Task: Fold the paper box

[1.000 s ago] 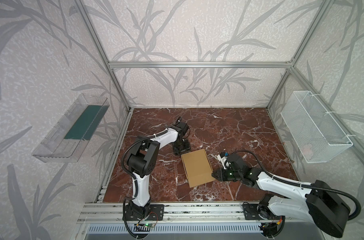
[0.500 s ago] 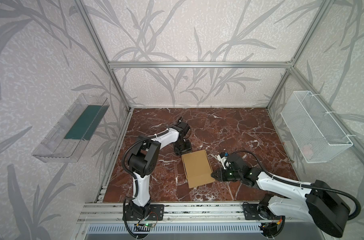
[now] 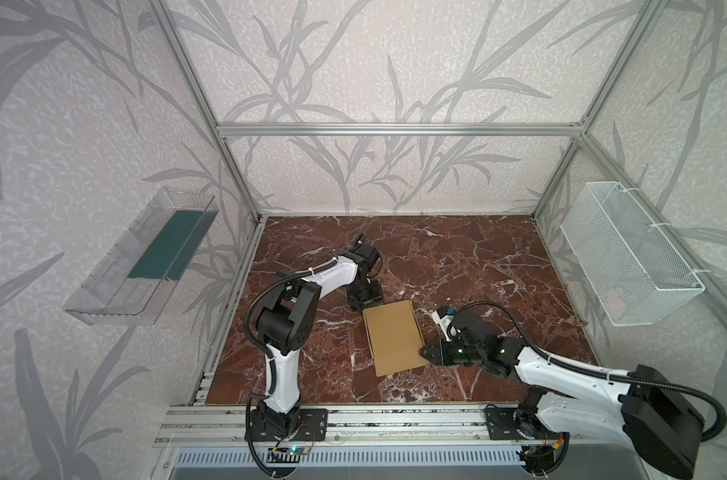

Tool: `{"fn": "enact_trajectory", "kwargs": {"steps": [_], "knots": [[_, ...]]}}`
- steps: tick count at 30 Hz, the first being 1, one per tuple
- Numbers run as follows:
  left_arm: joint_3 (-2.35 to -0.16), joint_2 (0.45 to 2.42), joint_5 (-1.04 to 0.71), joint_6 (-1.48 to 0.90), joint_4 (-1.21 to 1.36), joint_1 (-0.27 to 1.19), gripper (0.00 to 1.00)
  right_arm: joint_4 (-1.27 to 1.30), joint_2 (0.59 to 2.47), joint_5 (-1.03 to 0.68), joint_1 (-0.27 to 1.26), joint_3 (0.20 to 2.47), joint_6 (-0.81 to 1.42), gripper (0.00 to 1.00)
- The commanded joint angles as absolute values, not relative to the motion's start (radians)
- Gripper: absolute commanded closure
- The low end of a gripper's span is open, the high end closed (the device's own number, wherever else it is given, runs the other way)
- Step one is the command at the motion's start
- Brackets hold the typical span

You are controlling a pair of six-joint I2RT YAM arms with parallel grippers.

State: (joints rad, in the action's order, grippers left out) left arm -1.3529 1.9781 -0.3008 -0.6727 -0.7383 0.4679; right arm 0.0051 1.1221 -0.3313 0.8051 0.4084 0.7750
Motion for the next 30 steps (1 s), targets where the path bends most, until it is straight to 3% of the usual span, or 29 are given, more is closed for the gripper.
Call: {"fn": "enact_trajectory", "kwargs": {"steps": [1,15,30], "knots": [[-1.310,2.031,-0.299,-0.670,-0.790,0.481,0.36,-0.012,1.130,-0.307,0.814,0.403,0.768,0.65],[-1.298,2.034,-0.306,-0.683,-0.776,0.481,0.36,-0.006,1.158,-0.262,0.868,0.407,0.780,0.62],[-1.290,2.036,-0.308,-0.687,-0.769,0.487,0.36,0.042,1.184,-0.276,0.870,0.404,0.807,0.69]]}}
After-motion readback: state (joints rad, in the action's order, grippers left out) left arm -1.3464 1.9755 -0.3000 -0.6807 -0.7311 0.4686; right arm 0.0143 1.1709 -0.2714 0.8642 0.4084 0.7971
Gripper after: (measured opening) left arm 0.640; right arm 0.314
